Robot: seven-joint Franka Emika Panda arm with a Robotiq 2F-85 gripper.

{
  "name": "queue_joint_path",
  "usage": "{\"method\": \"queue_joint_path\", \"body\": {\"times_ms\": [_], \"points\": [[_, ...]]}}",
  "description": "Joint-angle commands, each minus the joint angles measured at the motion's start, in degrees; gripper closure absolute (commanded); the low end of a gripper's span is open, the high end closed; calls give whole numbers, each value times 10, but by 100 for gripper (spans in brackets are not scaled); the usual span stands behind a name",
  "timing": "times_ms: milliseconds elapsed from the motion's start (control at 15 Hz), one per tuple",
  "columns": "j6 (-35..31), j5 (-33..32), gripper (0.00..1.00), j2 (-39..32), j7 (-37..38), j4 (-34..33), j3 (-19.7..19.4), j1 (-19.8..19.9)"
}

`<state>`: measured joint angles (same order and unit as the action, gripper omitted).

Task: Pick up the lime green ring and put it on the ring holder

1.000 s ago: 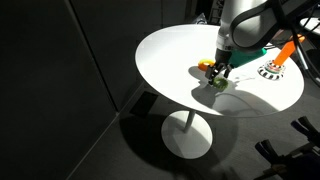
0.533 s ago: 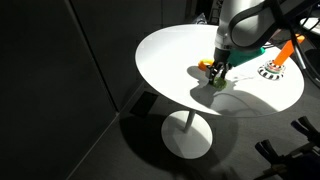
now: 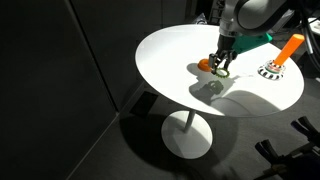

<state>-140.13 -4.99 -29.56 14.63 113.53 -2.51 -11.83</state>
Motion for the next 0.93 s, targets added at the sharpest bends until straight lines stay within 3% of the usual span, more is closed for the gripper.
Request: {"method": "queue_joint_path", "body": {"times_ms": [0,867], "points": [[40,-5,55,53,10,11,-4,14],[199,3,55,161,-19,2,-22,106]]}}
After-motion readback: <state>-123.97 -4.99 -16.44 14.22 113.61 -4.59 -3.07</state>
